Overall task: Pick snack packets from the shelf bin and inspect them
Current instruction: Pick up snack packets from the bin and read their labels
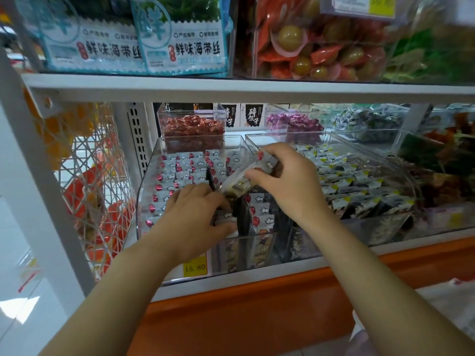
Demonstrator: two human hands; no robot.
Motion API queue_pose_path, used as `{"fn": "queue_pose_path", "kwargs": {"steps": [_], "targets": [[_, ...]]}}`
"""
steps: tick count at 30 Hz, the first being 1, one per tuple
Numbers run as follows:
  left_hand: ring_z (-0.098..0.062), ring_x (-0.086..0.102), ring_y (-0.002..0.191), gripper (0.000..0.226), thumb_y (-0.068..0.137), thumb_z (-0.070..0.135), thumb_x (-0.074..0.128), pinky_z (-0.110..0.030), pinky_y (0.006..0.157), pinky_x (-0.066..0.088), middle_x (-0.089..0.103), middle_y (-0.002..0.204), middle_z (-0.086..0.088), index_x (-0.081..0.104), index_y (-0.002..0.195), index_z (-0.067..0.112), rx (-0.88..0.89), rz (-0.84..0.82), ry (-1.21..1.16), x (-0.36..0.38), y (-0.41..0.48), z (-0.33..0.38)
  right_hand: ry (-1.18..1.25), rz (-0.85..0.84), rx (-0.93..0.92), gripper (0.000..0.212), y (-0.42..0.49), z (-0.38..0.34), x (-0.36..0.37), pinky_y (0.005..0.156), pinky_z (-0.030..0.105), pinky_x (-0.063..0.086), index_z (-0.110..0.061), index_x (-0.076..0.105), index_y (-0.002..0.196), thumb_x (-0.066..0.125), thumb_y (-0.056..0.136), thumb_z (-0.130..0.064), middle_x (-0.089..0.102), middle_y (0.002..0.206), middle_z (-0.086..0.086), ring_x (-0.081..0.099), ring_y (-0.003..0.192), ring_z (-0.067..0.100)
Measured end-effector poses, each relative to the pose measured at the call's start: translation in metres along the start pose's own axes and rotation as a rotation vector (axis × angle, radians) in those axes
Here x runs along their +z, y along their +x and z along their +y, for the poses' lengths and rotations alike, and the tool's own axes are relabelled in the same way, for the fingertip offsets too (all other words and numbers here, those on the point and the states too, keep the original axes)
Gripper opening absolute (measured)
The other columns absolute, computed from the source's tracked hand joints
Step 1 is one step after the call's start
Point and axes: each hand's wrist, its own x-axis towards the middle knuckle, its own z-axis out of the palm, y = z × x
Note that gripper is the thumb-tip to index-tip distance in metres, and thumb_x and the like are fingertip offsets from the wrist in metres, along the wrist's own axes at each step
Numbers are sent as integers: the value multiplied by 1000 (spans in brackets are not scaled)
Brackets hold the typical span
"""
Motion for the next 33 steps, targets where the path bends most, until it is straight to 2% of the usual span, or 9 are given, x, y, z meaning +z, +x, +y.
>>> {"fn": "queue_pose_path", "kwargs": {"steps": [2,6,10,15,18,20,23,26,33], "targets": [[-12,31,102,38,84,52,53,-34,96,30,35,101,10,52,116,31,14,15,-28,-1,-2,-4,-112,-131,-61,36,3,-3,5,65,9,34,-17,63,108,75,77,-29,62,90,-16,51,77,-10],[-9,27,96,37,83,47,59,-29,90,30,36,99,11,54,115,29,36,54,-52,2,-4,-4,-325,-280,-183,45,9,-8,22,76,22,33,-10,59,120,72,80,-27,62,117,6,55,107,19],[-8,24,94,39,79,48,63,-30,86,29,38,99,11,55,111,28,31,146,-46,8,-3,3,-503,-419,-199,35,13,-8,27,88,39,43,-6,58,115,66,84,-20,56,117,9,53,107,27],[-9,30,94,38,77,49,65,-33,89,32,43,96,12,59,107,28,32,170,-104,8,-2,7,-494,-470,-166,32,16,-11,22,90,35,40,-8,59,116,62,87,-20,57,115,9,52,109,26],[-18,48,96,29,75,46,67,-39,88,42,52,89,11,65,97,27,6,126,-194,-5,-1,2,-706,-575,-237,20,12,-10,26,97,40,36,-18,61,107,54,91,-28,61,104,4,49,112,26],[-20,51,96,21,75,38,69,-38,85,45,57,89,8,66,91,25,-37,160,-232,-15,-1,-4,-789,-654,-255,20,12,-11,25,97,40,32,-20,61,106,46,95,-25,50,83,0,46,112,26],[-19,51,103,16,81,28,67,-31,86,42,61,103,2,66,96,23,-99,238,-224,-21,-1,-14,-773,-755,-231,35,16,-16,23,97,40,32,-21,55,122,39,94,-7,40,74,-4,46,94,21],[-19,51,105,21,85,25,64,-27,85,40,60,110,-1,65,105,21,-113,230,-207,-20,-2,-16,-733,-752,-216,31,19,-16,23,65,33,39,-11,48,115,39,90,3,41,72,2,44,68,18],[-17,50,108,23,87,21,62,-23,86,37,58,115,-1,64,110,20,-117,233,-225,-18,-2,-15,-551,-665,-155,33,31,-7,17,73,42,52,-9,45,117,37,88,5,60,95,13,60,85,29]]}}
